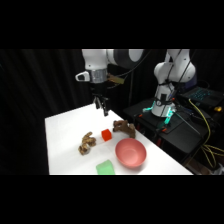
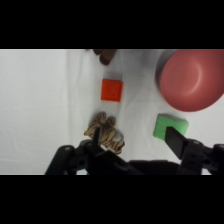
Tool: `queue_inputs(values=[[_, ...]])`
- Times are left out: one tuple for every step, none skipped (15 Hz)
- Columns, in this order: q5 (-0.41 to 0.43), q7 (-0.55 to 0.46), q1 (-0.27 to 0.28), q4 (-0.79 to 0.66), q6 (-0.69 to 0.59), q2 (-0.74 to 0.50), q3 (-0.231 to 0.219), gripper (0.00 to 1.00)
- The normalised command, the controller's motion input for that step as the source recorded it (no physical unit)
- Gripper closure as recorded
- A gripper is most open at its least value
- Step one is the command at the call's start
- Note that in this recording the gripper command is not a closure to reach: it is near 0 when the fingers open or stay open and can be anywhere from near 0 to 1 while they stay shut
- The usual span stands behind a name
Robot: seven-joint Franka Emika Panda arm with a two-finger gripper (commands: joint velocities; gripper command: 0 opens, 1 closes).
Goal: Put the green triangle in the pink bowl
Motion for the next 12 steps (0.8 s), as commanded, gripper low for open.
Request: queue_inputs(values=[[0.000, 0.00, -0.016, 0.01, -0.02, 0.00, 0.017, 0.00], [0.006, -0.02, -0.012, 0.07, 0.01, 0.07, 0.022, 0.00], [-0.008, 0.00, -0.001, 0.14, 0.02, 0.15, 0.031, 0.00], [-0.025, 0.02, 0.012, 0.18, 0.03, 0.18, 0.039, 0.00], [-0.030, 0.03, 0.033, 0.27, 0.03, 0.26, 0.056, 0.00], [-0.042, 0.03, 0.050, 0.32, 0.01, 0.30, 0.066, 0.00], [-0.056, 0.04, 0.066, 0.37, -0.01, 0.33, 0.074, 0.00], [-0.077, 0.04, 0.090, 0.45, -0.04, 0.41, 0.087, 0.00], [-0.091, 0.04, 0.103, 0.48, -0.06, 0.43, 0.088, 0.00], [-0.106, 0.04, 0.123, 0.52, -0.08, 0.47, 0.096, 0.00], [-0.115, 0.03, 0.133, 0.53, -0.11, 0.48, 0.097, 0.00], [-0.115, 0.02, 0.142, 0.53, -0.13, 0.47, 0.096, 0.00]])
